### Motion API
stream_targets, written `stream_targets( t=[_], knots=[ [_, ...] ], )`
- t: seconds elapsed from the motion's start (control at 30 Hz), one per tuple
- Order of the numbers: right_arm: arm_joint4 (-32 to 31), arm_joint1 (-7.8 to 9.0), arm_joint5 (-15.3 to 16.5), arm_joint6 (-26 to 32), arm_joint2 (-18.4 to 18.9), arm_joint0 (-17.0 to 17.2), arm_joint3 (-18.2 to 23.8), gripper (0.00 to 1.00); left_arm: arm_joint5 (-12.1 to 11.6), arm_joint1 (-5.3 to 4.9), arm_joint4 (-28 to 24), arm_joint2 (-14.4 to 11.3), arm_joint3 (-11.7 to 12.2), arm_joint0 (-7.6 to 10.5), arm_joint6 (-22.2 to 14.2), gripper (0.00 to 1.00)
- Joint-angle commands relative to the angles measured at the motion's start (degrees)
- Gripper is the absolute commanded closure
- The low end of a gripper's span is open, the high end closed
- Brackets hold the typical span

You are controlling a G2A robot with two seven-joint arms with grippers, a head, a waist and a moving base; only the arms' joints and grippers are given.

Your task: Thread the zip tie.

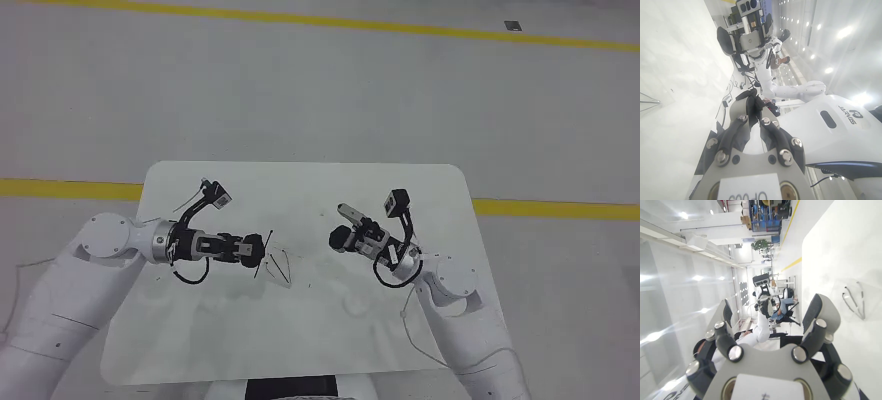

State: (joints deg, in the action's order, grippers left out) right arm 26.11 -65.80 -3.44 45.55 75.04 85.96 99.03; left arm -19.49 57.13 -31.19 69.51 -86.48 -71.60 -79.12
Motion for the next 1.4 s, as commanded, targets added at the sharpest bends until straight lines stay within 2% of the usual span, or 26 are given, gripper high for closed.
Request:
stream_targets(
  t=[0.0, 0.13, 0.3, 0.4, 0.47, 0.73, 0.83, 1.1, 1.37],
  knots=[
    [4.0, -0.20, -0.5, 4.2, -1.3, -2.2, -2.2, 0.00, 0.0, 0.05, 0.6, -0.3, 0.8, 0.95, -0.5, 1.00],
    [6.5, -0.70, -0.7, 8.9, -4.5, -6.9, -6.7, 0.00, 0.0, 0.20, -1.9, -2.9, 2.6, 3.27, -0.5, 1.00],
    [8.8, -1.58, -0.1, 12.1, -8.7, -12.0, -11.9, 0.00, 0.0, -0.33, -4.0, -6.1, 5.4, 6.26, -0.5, 1.00],
    [9.6, -2.07, 0.8, 12.5, -10.5, -14.0, -13.8, 0.00, 0.0, -0.67, -3.0, -7.3, 7.3, 7.77, -0.5, 1.00],
    [9.6, -2.07, 0.8, 12.5, -10.5, -14.0, -13.8, 0.00, 0.0, -0.83, -2.9, -8.1, 6.8, 8.41, -0.5, 1.00],
    [9.6, -2.07, 0.8, 12.5, -10.5, -14.0, -13.8, 0.00, 0.0, -0.83, -2.9, -8.1, 6.8, 8.41, -0.5, 1.00],
    [10.3, -2.22, 0.5, 11.1, -11.0, -13.7, -13.5, 0.00, 0.4, -0.80, -1.6, -8.8, 5.7, 7.80, 1.5, 1.00],
    [12.8, -3.00, -0.4, 11.0, -13.2, -17.0, -16.9, 0.00, 0.0, -1.06, 0.1, -8.7, 5.7, 8.22, 0.6, 1.00],
    [12.7, -3.03, -0.4, 10.1, -13.3, -16.6, -16.4, 0.00, 0.0, -1.06, 0.1, -8.7, 5.7, 8.22, 0.6, 1.00]
  ],
)
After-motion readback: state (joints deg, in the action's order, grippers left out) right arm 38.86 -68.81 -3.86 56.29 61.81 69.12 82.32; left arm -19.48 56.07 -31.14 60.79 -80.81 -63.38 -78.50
